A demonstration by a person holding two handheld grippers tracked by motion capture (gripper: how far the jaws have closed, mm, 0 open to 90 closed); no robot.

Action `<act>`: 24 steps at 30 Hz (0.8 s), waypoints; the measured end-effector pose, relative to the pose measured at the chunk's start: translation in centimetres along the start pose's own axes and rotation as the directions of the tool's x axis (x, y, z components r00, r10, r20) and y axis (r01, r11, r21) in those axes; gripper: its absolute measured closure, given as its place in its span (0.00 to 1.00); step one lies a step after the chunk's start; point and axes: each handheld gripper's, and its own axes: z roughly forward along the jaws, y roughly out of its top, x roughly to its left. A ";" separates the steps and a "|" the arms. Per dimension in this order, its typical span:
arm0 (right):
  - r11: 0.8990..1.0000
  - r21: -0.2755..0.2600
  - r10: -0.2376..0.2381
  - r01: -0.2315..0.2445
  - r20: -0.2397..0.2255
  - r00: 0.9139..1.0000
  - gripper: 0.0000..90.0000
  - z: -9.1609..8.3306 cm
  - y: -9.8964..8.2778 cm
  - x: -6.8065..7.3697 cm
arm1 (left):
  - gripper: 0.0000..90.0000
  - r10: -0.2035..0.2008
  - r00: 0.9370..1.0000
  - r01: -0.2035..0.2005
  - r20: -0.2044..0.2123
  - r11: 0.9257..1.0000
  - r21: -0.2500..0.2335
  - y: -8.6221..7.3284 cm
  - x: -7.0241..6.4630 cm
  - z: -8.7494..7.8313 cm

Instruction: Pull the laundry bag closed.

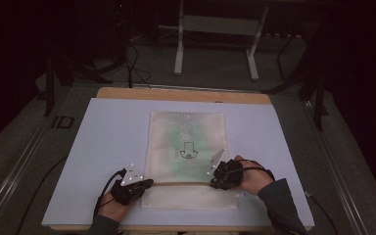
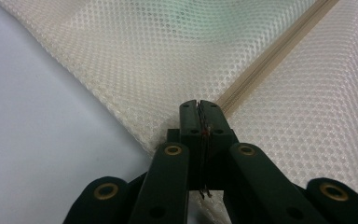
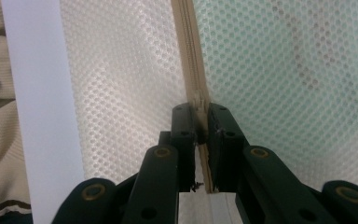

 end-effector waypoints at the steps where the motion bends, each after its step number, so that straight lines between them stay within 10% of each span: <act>1: 1.000 0.000 0.002 -0.002 0.000 1.000 0.91 0.0 -0.1 0.0 | 0.98 0.000 1.000 0.000 0.000 1.000 0.000 0.0 0.0 0.0; 24: 0.999 -0.017 0.047 -0.047 -0.004 0.999 0.91 -1.2 -2.6 -0.7 | 0.98 0.000 1.000 0.000 0.000 1.000 0.000 0.0 0.0 0.0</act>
